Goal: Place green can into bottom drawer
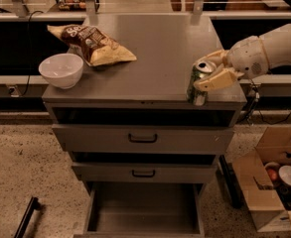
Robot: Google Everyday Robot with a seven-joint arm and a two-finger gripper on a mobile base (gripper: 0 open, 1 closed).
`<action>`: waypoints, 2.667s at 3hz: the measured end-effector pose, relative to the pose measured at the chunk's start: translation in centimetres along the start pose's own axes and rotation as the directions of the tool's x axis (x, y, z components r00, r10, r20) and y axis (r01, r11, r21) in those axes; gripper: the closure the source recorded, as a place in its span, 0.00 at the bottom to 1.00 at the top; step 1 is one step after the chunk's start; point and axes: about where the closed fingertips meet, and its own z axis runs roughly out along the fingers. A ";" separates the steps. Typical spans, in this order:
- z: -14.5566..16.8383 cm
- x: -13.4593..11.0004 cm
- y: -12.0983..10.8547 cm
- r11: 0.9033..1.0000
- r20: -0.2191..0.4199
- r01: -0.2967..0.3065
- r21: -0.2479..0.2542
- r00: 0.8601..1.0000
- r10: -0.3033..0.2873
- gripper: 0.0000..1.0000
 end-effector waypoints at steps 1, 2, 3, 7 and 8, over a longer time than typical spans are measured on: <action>0.3 0.3 -0.7 1.000 -0.015 -0.009 0.012 1.000 0.009 1.00; 0.3 0.2 -0.7 1.000 -0.015 -0.009 0.012 1.000 0.009 1.00; 1.4 -0.5 -0.5 1.000 0.009 0.010 -0.006 1.000 -0.010 1.00; 3.4 -6.1 5.8 0.959 0.172 0.259 -0.114 0.956 -0.238 1.00; 3.6 -5.7 5.6 0.962 0.151 0.239 -0.131 0.964 -0.218 1.00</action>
Offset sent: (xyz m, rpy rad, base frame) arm 0.0563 0.0765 -0.0583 -0.0251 -0.0174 -0.1325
